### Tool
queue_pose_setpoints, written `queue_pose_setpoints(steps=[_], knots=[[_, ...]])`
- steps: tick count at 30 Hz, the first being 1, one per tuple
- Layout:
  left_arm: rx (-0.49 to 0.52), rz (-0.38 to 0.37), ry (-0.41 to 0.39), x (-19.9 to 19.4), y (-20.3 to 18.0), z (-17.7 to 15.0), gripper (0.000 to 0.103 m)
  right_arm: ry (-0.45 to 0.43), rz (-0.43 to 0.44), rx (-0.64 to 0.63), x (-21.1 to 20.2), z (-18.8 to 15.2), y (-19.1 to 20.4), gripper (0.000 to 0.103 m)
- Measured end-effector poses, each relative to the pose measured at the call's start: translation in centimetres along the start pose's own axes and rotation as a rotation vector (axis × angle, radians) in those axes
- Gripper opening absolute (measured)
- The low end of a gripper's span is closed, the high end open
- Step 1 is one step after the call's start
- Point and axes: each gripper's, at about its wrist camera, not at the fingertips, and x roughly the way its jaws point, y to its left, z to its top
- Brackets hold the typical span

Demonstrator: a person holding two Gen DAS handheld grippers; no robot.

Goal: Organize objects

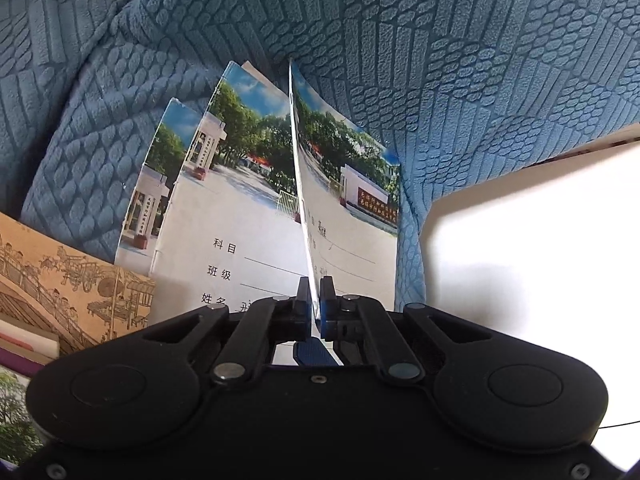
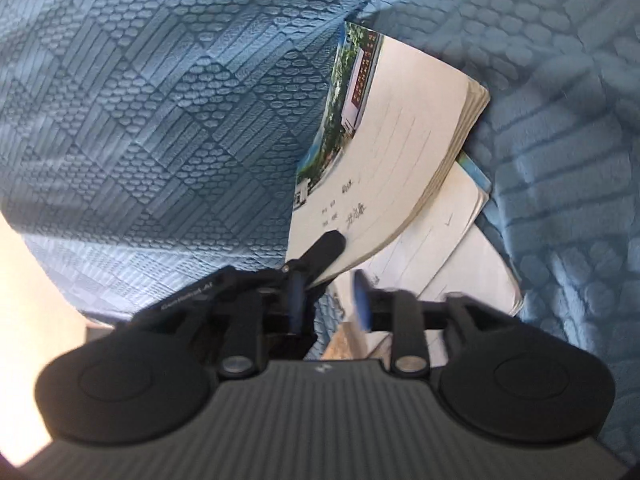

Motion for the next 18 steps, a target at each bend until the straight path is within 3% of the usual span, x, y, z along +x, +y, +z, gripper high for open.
queue_pose_setpoints(steps=[4, 9, 18], knots=[[-0.004, -0.004, -0.007, -0.4, 0.0, 0.2, 0.002, 0.002, 0.009, 0.014, 0.1, 0.0, -0.2, 0.036], [-0.017, -0.035, -0.005, -1.6, 0.5, 0.2, 0.002, -0.098, -0.014, 0.069, -0.8, 0.9, -1.2, 0.037], [-0.014, -0.054, -0.003, -3.4, 0.9, 0.5, 0.001, -0.145, -0.065, -0.016, -0.5, 2.0, -1.1, 0.037]])
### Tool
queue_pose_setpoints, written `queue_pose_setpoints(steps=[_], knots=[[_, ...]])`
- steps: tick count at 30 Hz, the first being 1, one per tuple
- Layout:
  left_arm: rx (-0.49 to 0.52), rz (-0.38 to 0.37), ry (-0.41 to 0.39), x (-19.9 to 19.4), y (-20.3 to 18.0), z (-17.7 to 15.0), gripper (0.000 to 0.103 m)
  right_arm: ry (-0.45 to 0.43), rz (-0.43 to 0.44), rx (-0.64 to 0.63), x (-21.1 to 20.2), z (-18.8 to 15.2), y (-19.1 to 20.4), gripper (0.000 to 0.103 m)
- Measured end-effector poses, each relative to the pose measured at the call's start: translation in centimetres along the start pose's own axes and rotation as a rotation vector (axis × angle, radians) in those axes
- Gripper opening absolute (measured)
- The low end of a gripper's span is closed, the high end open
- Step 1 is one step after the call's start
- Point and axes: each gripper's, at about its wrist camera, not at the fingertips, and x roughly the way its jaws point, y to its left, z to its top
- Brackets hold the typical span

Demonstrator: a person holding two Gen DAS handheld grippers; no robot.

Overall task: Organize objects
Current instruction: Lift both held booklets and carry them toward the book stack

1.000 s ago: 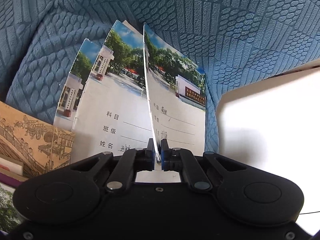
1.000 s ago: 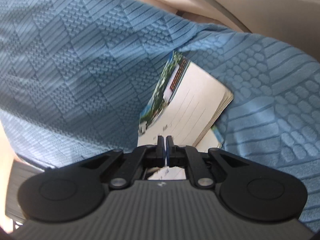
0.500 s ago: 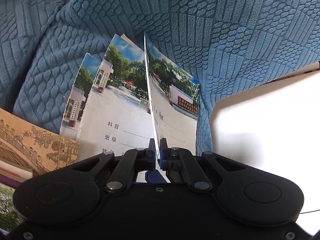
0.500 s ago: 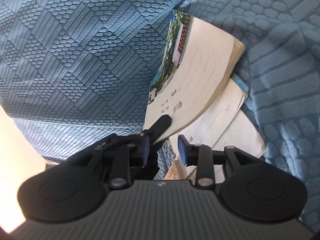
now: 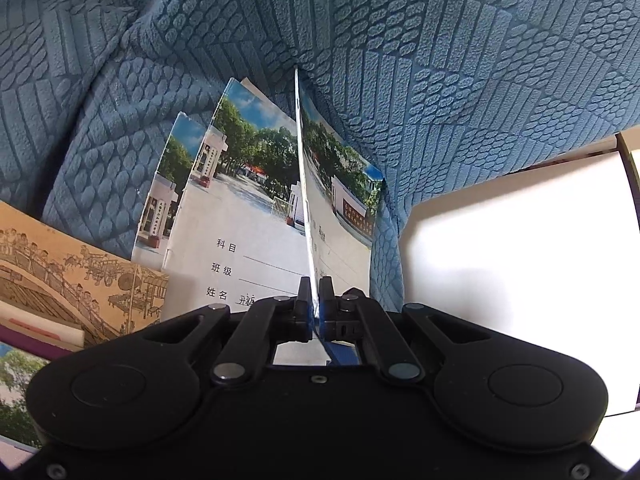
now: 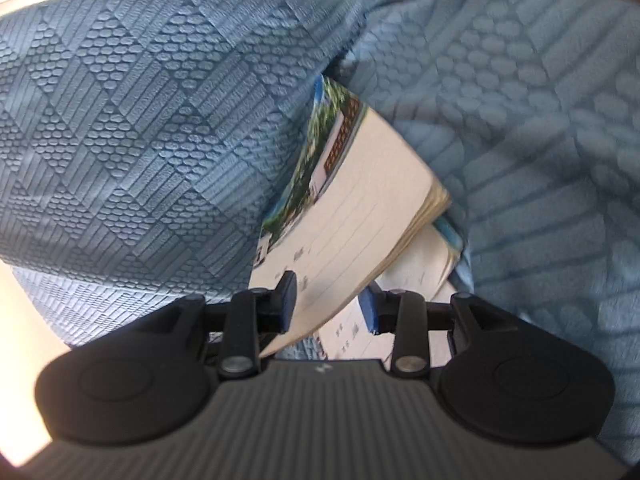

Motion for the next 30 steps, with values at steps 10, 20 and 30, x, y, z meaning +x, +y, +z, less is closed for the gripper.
queue_pose_setpoints(steps=[10, 20, 30], knots=[[0.006, 0.024, -0.015, -1.0, 0.4, 0.5, 0.001, -0.051, 0.016, -0.008, 0.2, 1.7, -0.3, 0.036], [0.039, 0.062, -0.028, -1.7, 0.2, 0.1, 0.001, -0.034, -0.071, -0.213, 1.0, 0.5, 2.5, 0.007], [0.097, 0.050, -0.027, -4.5, 0.0, -2.0, 0.002, -0.076, -0.119, -0.380, -1.7, -2.7, 5.1, 0.007]])
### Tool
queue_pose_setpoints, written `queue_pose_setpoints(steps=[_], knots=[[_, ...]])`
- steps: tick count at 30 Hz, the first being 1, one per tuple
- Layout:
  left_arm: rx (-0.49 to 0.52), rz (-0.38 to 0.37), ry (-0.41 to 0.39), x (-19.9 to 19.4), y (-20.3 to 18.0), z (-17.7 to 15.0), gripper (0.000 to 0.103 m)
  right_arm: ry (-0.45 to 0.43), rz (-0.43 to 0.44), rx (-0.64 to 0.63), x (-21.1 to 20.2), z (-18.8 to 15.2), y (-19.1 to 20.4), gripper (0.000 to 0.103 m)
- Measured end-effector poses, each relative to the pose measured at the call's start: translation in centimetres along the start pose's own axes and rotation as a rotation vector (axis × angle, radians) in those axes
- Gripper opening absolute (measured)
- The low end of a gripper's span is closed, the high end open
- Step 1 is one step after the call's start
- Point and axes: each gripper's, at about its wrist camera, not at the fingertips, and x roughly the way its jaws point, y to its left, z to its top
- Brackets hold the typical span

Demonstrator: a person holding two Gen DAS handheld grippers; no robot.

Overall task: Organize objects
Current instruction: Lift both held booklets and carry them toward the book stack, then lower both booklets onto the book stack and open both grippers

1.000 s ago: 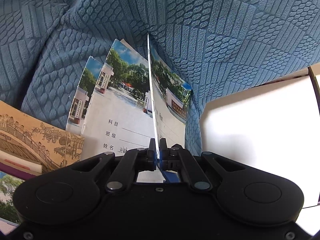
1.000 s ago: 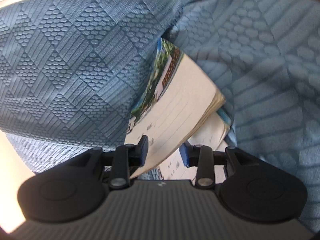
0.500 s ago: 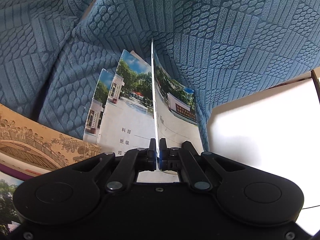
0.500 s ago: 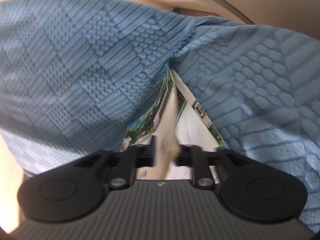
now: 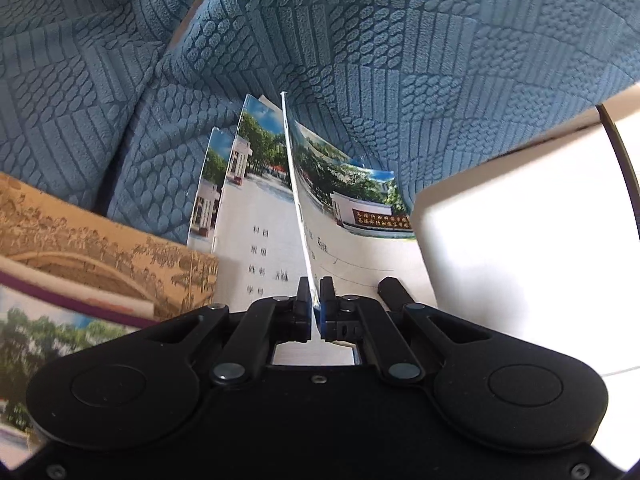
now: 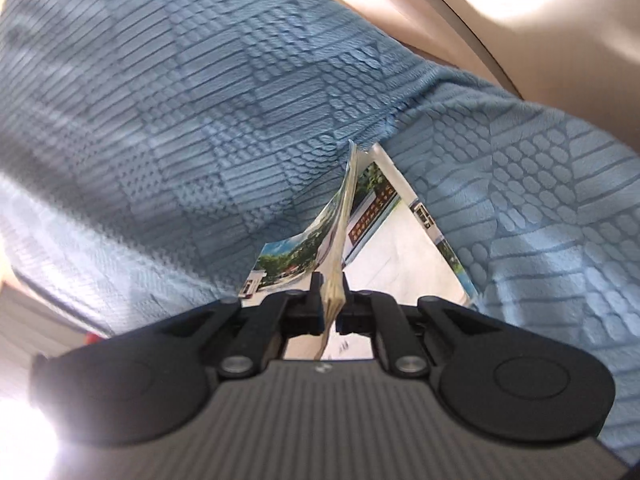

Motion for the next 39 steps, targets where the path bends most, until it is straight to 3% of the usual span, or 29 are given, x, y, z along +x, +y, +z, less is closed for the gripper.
queue_pose_setpoints(steps=[6, 17, 28, 39], knots=[[0.049, -0.032, -0.009, -3.3, -0.6, -2.8, 0.003, -0.032, -0.022, -0.094, -3.2, -2.4, 2.1, 0.007], [0.120, -0.050, -0.022, -8.5, -0.9, -7.3, 0.004, -0.038, -0.058, -0.101, -9.1, -5.6, 4.1, 0.008], [0.149, -0.087, -0.072, -15.8, -1.3, -8.4, 0.005, -0.065, -0.024, -0.163, -13.4, -7.8, 9.4, 0.008], [0.163, -0.076, -0.132, -23.7, -0.4, -8.7, 0.006, -0.050, 0.043, -0.176, -16.0, -9.9, 15.0, 0.008]])
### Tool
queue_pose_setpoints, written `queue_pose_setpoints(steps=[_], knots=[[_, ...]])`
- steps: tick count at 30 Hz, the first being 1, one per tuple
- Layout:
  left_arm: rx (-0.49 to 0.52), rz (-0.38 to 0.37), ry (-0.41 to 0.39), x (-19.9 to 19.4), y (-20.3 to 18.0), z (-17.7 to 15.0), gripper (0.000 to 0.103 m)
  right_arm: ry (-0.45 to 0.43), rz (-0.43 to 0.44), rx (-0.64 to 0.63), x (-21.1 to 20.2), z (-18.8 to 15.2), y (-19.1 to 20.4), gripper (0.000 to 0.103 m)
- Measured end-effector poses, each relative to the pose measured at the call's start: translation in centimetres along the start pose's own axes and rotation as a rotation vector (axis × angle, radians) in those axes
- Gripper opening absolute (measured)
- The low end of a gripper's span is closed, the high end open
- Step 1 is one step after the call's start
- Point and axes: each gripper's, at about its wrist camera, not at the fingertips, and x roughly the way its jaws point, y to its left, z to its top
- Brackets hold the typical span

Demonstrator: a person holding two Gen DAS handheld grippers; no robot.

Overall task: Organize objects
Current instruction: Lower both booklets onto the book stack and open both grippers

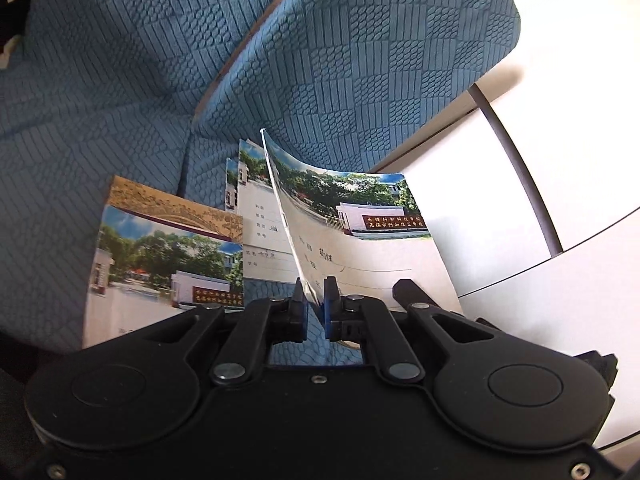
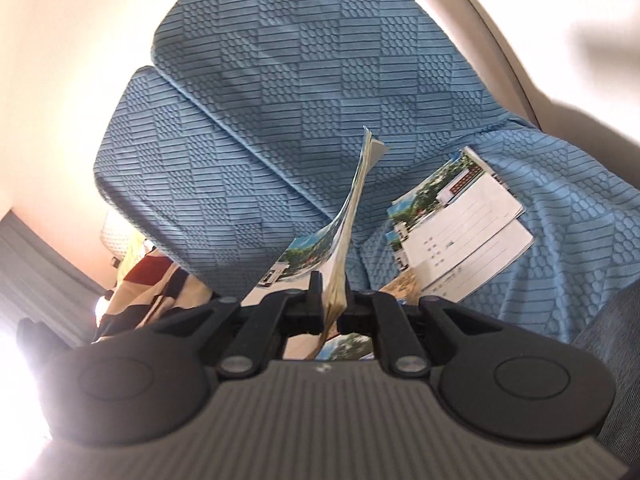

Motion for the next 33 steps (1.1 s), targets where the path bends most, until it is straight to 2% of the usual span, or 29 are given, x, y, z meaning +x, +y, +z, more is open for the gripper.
queue_pose_setpoints(steps=[8, 18, 33], knots=[[0.036, 0.007, -0.052, -4.0, 0.5, 0.6, 0.006, -0.005, 0.032, -0.054, -0.3, -1.1, 3.6, 0.008], [0.124, 0.128, -0.077, -4.6, 2.7, -1.9, 0.007, 0.082, 0.010, -0.071, 2.0, -5.1, 3.8, 0.009], [-0.014, 0.192, 0.034, -0.4, 9.6, -4.1, 0.008, 0.229, -0.072, -0.078, 6.2, -9.6, 0.9, 0.010]])
